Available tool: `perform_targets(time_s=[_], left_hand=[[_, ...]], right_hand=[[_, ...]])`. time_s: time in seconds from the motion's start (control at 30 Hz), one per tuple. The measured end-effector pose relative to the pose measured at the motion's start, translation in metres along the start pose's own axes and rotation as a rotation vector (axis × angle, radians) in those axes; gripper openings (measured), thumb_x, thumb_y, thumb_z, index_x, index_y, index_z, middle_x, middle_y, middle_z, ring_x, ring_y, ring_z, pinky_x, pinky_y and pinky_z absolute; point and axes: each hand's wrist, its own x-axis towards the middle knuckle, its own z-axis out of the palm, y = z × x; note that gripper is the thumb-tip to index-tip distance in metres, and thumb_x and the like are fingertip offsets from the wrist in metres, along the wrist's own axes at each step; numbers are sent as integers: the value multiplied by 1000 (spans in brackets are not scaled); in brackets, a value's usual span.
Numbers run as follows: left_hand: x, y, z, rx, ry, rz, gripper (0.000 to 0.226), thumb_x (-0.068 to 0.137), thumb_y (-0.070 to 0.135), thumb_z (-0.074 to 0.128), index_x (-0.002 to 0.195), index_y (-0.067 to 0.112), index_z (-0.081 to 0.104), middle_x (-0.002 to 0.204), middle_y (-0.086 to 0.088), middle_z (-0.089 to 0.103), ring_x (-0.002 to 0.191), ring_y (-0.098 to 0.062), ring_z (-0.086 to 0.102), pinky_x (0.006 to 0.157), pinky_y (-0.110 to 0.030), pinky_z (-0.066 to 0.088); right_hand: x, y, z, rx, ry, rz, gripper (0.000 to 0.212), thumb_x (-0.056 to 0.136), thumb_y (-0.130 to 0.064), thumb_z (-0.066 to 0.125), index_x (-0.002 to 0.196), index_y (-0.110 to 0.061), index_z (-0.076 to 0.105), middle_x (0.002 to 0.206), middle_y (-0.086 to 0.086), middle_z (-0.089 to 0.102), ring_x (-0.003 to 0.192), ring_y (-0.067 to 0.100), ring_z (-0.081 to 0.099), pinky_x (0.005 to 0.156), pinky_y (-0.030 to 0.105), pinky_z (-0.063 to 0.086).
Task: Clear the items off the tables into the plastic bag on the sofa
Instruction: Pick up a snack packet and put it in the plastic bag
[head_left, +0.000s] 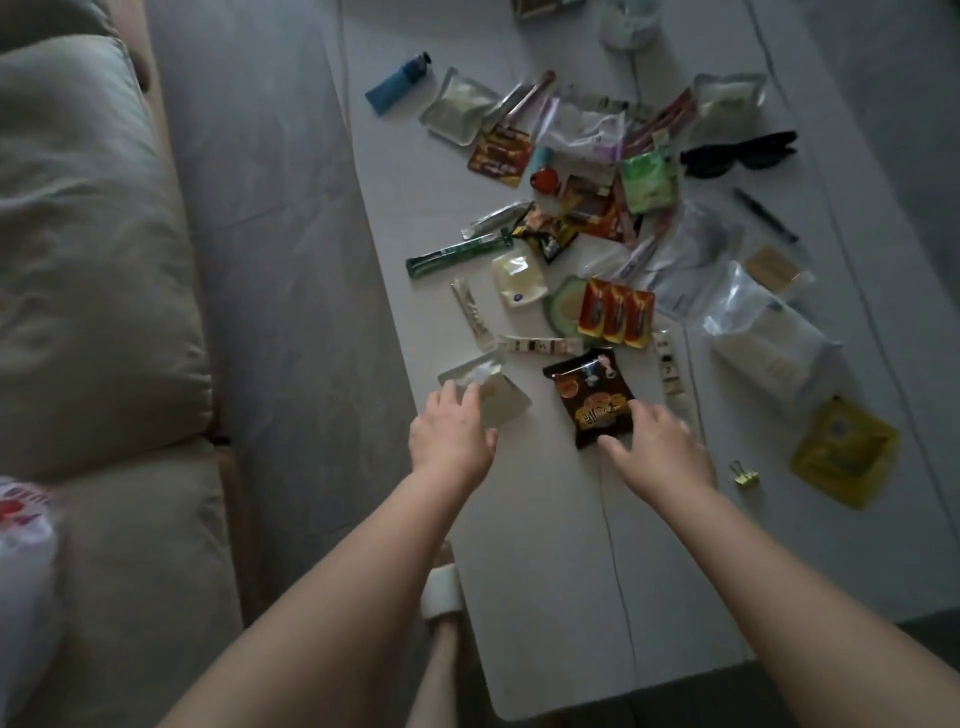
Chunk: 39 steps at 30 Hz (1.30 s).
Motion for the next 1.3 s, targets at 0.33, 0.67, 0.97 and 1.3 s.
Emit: perform_targets(time_s=[0.33,0.67,0.97,1.3], left_hand=[[73,5,20,-49,22,-27,78,92,32,57,152,18,9,156,-10,20,142,-28,24,114,-40,25],[73,-6,30,-172,45,-219,46,86,36,64,124,13,50,126,-9,56,123,-28,45,99,-37,38],[9,-29,-1,-768,69,-256,15,92,19,55,105,11,53,108,-15,62,100,-33,62,85,-42,54],[-99,-139,-49,-1063,309,-421,18,95,16,50,102,1,57,106,-21,62,96,-36,62,82,-51,54]], right_hand=[[58,-22,22,111,74,136,72,86,-49,57,141,-13,28,143,11,39,131,32,38,100,45,37],[52,-22,34,131,114,208,66,78,-46,69,127,-10,42,123,14,57,118,34,50,96,42,39],[0,-44,-6,514,-12,-1,33,85,-28,65,111,-16,50,99,1,58,91,21,56,75,36,49],[-111,-154,-31,658,-236,-333,27,85,-20,66,105,-20,47,94,-2,61,87,13,63,76,36,57]])
